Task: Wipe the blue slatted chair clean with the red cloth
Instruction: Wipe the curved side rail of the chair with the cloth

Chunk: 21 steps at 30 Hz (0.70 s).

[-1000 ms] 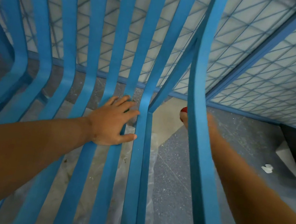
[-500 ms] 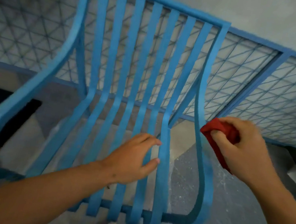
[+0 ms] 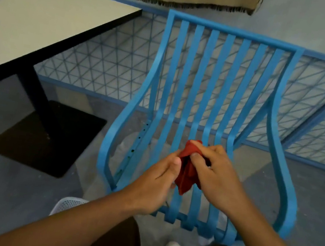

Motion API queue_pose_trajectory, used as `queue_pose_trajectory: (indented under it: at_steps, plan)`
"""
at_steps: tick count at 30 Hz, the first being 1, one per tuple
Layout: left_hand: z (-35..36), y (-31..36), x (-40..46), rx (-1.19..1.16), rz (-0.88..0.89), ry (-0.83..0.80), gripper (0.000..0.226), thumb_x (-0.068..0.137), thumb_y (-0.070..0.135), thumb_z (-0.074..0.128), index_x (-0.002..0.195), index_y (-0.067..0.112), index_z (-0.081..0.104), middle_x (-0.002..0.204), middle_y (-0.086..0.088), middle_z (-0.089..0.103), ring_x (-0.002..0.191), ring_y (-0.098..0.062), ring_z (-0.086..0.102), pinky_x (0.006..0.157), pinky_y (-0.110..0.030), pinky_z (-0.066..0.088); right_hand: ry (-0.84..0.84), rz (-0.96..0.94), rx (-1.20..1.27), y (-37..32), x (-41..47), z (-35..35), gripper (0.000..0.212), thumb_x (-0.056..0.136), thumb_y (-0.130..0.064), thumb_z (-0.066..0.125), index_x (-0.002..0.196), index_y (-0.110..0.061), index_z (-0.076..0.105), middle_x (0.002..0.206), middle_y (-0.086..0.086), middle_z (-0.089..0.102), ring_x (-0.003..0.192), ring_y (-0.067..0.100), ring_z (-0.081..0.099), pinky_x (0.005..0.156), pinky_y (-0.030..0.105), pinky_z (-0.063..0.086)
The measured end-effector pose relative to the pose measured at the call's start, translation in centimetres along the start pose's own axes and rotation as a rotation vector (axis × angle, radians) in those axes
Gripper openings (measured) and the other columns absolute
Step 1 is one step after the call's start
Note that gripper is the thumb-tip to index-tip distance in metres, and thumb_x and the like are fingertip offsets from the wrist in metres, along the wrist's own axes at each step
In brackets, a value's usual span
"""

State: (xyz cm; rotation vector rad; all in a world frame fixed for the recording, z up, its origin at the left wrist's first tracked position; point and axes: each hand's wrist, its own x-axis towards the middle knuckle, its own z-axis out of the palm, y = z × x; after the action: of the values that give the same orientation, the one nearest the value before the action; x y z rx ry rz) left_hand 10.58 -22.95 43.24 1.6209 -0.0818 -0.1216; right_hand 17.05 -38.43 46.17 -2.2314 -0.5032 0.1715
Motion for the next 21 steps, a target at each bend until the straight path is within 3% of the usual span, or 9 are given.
queue_pose_trajectory:
  at_steps: [2, 4, 6, 9, 12, 14, 17, 19, 21]
  plan:
    - [-1.8, -0.4, -1.7, -0.024, 0.008, 0.03, 0.03, 0.105, 0.046, 0.026, 0.128, 0.059, 0.039, 0.117, 0.048, 0.056, 0.12, 0.017, 0.052, 0.103, -0.015, 0.047, -0.029, -0.008, 0.061, -1.9, 0.1, 2.1, 0.024, 0.105, -0.029, 0.049, 0.097, -0.039, 0.069, 0.093, -0.007, 0.055, 0.094, -0.001, 0.052, 0.077, 0.014, 0.04]
    - [-3.9, -1.1, -3.2, -0.027, 0.033, 0.082, 0.031, 0.101, 0.05, 0.03, 0.128, 0.062, 0.04, 0.121, 0.042, 0.059, 0.122, 0.012, 0.055, 0.102, -0.019, 0.05, -0.026, 0.017, 0.173, -3.5, 0.4, 4.4, 0.017, 0.104, -0.029, 0.054, 0.105, -0.043, 0.064, 0.103, -0.011, 0.061, 0.092, -0.001, 0.061, 0.078, 0.014, 0.049]
    - [-6.1, -1.7, -4.5, -0.05, 0.036, 0.132, 0.034, 0.1, 0.051, 0.034, 0.131, 0.062, 0.04, 0.127, 0.031, 0.061, 0.123, 0.007, 0.057, 0.1, -0.023, 0.052, -0.003, 0.061, 0.293, -4.9, 0.6, 6.6, 0.014, 0.101, -0.028, 0.062, 0.114, -0.033, 0.061, 0.111, -0.009, 0.064, 0.083, 0.001, 0.069, 0.068, 0.017, 0.056]
    - [-8.6, -2.1, -5.9, -0.045, 0.047, 0.227, 0.036, 0.098, 0.052, 0.038, 0.133, 0.057, 0.044, 0.127, 0.027, 0.064, 0.121, 0.0, 0.061, 0.1, -0.033, 0.055, 0.019, 0.08, 0.372, -6.9, 0.7, 9.3, 0.013, 0.099, -0.023, 0.067, 0.11, -0.02, 0.062, 0.107, -0.005, 0.067, 0.069, 0.0, 0.07, 0.062, 0.016, 0.055]
    - [-10.6, -1.6, -7.0, -0.006, 0.065, 0.284, 0.032, 0.103, 0.044, 0.036, 0.131, 0.055, 0.045, 0.121, 0.022, 0.067, 0.114, 0.002, 0.065, 0.096, -0.027, 0.056, -0.024, 0.06, 0.383, -8.3, 1.1, 11.7, 0.016, 0.101, -0.022, 0.064, 0.116, -0.019, 0.069, 0.099, -0.005, 0.075, 0.081, 0.005, 0.074, 0.078, 0.029, 0.062]
    - [-12.1, -1.4, -7.4, 0.044, 0.068, 0.31, 0.034, 0.107, 0.036, 0.036, 0.138, 0.042, 0.048, 0.116, 0.018, 0.07, 0.107, 0.003, 0.067, 0.088, -0.021, 0.056, -0.092, 0.033, 0.381, -8.9, 1.5, 12.9, 0.027, 0.103, -0.015, 0.06, 0.127, -0.02, 0.069, 0.111, -0.007, 0.076, 0.097, 0.004, 0.073, 0.091, 0.031, 0.061]
    - [-14.3, -1.5, -7.5, 0.116, 0.057, 0.386, 0.033, 0.107, 0.03, 0.045, 0.139, 0.034, 0.053, 0.108, 0.007, 0.074, 0.098, -0.008, 0.072, 0.09, -0.035, 0.059, -0.159, -0.033, 0.313, -9.7, 1.8, 13.9, 0.044, 0.101, -0.002, 0.052, 0.139, -0.023, 0.062, 0.134, -0.011, 0.065, 0.119, -0.001, 0.063, 0.106, 0.025, 0.051]
    - [-15.8, -2.3, -7.6, 0.122, 0.034, 0.409, 0.033, 0.106, 0.025, 0.051, 0.137, 0.035, 0.055, 0.103, -0.001, 0.075, 0.091, -0.02, 0.074, 0.087, -0.047, 0.06, -0.211, -0.045, 0.282, -10.0, 1.9, 14.6, 0.052, 0.1, 0.001, 0.049, 0.144, -0.026, 0.057, 0.136, -0.016, 0.063, 0.126, 0.019, 0.062, 0.108, 0.041, 0.051]
    - [-17.1, -3.0, -7.6, 0.158, 0.029, 0.432, 0.037, 0.104, 0.022, 0.056, 0.138, 0.036, 0.055, 0.113, 0.003, 0.073, 0.102, -0.016, 0.072, 0.092, -0.045, 0.058, -0.259, -0.059, 0.223, -10.1, 2.0, 14.8, 0.053, 0.1, -0.004, 0.05, 0.143, -0.033, 0.057, 0.125, -0.024, 0.066, 0.12, 0.046, 0.06, 0.099, 0.06, 0.051]
